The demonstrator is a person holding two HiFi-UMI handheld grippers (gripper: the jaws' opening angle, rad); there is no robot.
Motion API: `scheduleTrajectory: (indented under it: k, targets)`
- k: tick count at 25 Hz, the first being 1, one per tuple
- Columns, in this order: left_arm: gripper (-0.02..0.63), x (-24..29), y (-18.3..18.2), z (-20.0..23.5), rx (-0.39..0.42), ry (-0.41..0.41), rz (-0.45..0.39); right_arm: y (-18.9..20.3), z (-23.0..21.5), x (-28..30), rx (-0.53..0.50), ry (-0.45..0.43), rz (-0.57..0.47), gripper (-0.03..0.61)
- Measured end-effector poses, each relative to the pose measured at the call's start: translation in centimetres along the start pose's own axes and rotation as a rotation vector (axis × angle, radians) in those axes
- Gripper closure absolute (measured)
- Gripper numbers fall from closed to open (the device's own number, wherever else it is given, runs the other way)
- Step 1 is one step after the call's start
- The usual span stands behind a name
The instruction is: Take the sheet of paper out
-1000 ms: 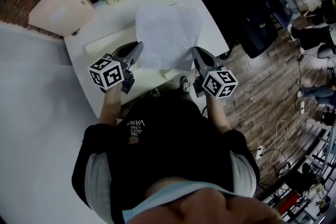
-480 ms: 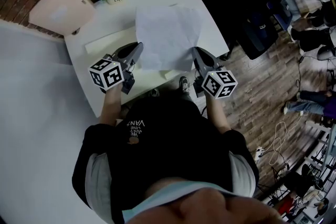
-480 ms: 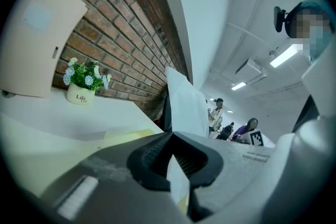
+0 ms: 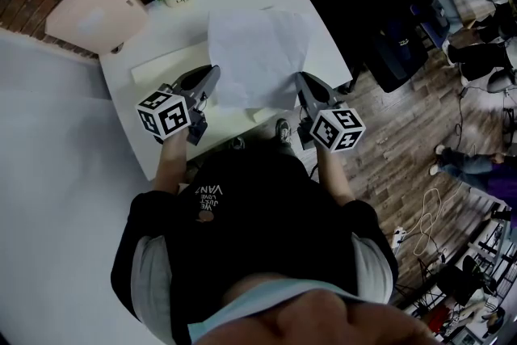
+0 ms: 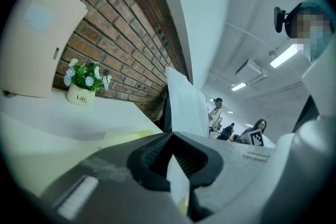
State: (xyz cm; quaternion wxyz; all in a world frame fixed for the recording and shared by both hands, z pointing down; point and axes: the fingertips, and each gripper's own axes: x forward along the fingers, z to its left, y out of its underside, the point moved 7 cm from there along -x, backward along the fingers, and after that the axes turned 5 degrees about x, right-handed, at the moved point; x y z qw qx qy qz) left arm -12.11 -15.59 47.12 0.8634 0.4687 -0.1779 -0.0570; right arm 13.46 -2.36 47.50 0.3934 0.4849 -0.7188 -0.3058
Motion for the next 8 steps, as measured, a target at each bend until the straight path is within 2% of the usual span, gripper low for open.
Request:
scheduleTrajectory:
  k: [8]
  targets:
    - [0.612, -0.18, 0.09, -0.09, 0.002, -0.002, -0.004, 0.09, 0.09, -0.08, -0.003, -0.002, 0.000, 0.579]
